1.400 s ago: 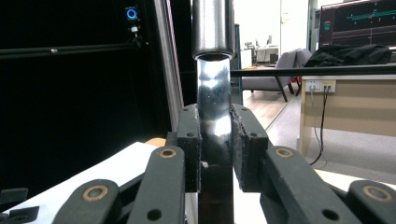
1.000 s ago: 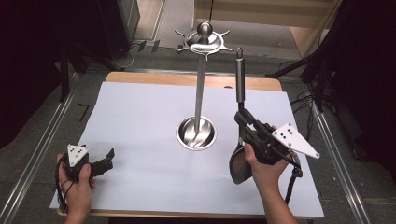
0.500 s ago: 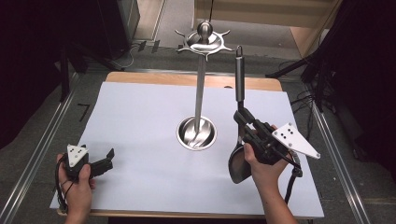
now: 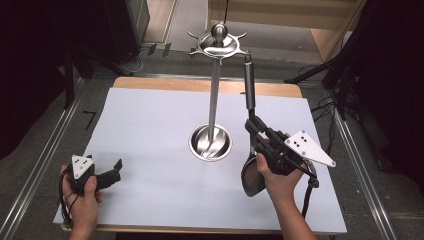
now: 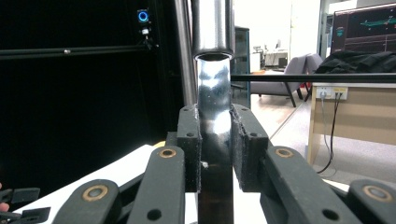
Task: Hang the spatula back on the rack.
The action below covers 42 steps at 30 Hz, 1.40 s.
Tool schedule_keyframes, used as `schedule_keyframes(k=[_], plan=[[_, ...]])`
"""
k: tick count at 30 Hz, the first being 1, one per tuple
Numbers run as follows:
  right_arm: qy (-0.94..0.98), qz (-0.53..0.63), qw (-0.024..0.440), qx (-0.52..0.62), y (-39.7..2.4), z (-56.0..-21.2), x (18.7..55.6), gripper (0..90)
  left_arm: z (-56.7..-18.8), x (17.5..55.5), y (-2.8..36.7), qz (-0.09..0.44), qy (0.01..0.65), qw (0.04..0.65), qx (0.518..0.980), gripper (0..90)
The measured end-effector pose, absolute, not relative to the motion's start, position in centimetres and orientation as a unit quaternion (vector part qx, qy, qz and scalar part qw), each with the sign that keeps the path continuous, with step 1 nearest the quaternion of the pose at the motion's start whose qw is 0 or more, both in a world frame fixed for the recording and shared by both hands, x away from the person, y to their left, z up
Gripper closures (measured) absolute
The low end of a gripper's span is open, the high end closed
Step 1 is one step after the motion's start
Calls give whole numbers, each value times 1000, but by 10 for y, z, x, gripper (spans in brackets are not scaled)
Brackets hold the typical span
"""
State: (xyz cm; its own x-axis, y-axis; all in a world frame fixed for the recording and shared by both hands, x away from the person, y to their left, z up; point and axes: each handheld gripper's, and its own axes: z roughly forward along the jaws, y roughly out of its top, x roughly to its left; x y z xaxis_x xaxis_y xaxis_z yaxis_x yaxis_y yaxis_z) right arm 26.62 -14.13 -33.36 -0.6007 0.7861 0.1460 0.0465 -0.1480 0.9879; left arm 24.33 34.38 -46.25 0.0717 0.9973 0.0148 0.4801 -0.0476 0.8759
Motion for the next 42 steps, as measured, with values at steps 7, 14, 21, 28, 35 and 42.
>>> schedule_keyframes(k=[7, 14, 21, 28, 35, 42], plan=[[595, 670, 273, 349, -137, -336, 271, 764, -462, 243, 344, 349, 584, 368, 633, 37], [598, 670, 271, 348, -134, -337, 277, 764, -462, 243, 344, 349, 583, 370, 633, 37], [602, 672, 264, 341, -134, -340, 282, 762, -462, 243, 344, 348, 584, 370, 633, 37], [604, 668, 268, 343, -130, -342, 287, 760, -462, 243, 344, 349, 584, 369, 633, 37], [613, 659, 269, 343, -128, -341, 292, 761, -462, 243, 344, 349, 583, 369, 634, 37], [614, 659, 266, 344, -125, -342, 295, 760, -462, 243, 344, 349, 582, 369, 635, 37]])
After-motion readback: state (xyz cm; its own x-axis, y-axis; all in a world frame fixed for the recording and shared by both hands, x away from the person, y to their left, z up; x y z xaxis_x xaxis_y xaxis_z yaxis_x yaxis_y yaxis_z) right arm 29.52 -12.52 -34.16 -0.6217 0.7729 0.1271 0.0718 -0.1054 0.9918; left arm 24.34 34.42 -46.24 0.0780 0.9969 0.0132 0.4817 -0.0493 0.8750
